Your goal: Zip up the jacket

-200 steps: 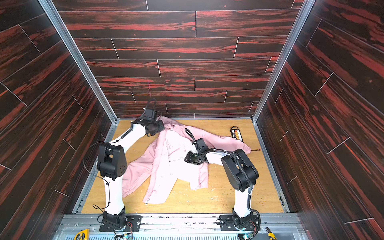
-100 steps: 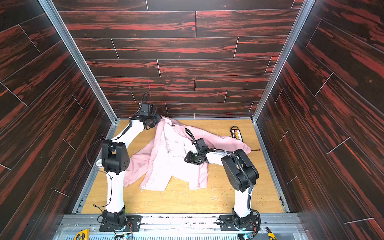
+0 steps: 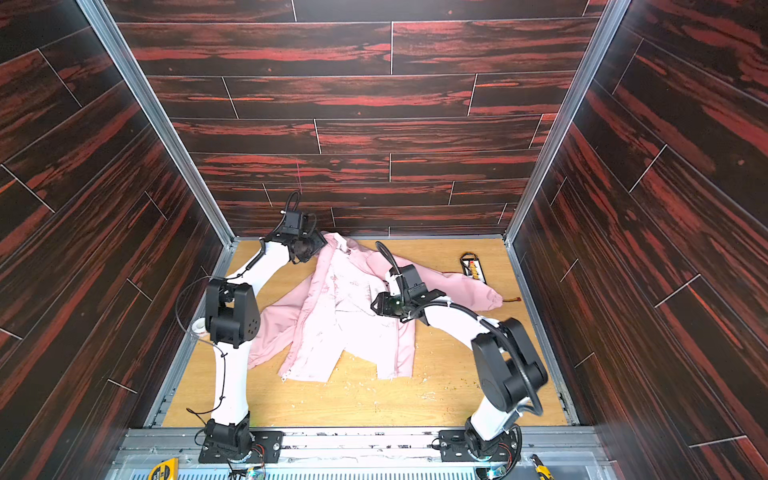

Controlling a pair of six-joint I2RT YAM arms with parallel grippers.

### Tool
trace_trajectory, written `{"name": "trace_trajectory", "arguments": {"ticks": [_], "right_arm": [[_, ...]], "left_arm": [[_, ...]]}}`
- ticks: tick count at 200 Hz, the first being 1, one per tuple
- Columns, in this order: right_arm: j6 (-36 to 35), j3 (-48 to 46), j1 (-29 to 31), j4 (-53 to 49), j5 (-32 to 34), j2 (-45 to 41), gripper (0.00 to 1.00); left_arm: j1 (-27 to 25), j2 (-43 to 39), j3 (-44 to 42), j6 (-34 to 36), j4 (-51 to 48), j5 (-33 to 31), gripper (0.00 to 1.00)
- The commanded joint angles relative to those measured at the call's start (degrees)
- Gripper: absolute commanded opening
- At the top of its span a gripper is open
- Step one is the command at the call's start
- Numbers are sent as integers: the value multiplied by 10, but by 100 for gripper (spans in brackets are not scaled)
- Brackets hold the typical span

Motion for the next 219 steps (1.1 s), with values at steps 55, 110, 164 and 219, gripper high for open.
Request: {"name": "trace_trajectory", "arguments": {"ticks": [55,110,164,219], "right_arm": [[43,-169,-7,5,-23,-128,43],[89,-260,39,24,-12,-174,38],[127,-312,70,34,0,-206,38],[151,-345,78,67,-8,-200,38]], "left_arm": [[-96,-179,-149,42,0,16,71],[-151,-70,-106,8,6,25,67],[-153,22,-10,8,-14,17,67],[-153,85,66,17,-41,-1,65]]}}
